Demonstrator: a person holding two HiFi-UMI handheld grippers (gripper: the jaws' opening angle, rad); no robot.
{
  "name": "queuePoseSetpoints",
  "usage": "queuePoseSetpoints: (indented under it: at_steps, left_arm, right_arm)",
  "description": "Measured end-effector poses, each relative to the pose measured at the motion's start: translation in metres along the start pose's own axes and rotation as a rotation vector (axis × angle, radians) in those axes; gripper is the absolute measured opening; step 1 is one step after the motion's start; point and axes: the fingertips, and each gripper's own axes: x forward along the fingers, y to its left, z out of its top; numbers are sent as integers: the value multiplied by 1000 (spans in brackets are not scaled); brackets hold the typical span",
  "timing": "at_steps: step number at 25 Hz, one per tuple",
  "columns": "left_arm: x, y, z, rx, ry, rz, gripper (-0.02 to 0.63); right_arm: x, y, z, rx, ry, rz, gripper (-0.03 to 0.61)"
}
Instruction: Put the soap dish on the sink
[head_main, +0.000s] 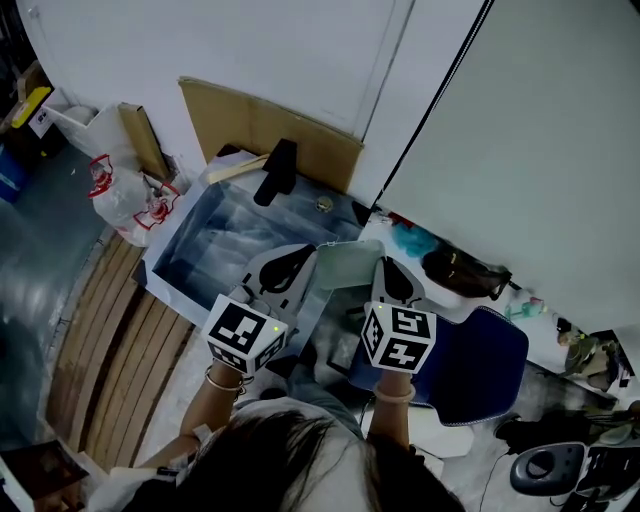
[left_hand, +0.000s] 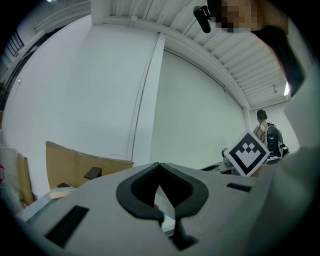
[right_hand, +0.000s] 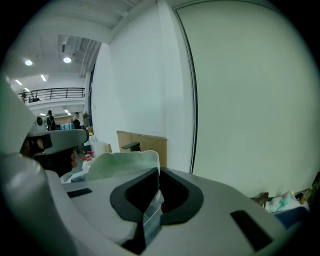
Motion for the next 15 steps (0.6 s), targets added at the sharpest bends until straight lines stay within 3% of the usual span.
queuePoseSetpoints:
  at_steps: [15]
  left_arm:
    - [48, 20, -25, -33, 56, 34, 8]
  right_arm:
    - [73, -13, -17, -34, 78, 66, 29]
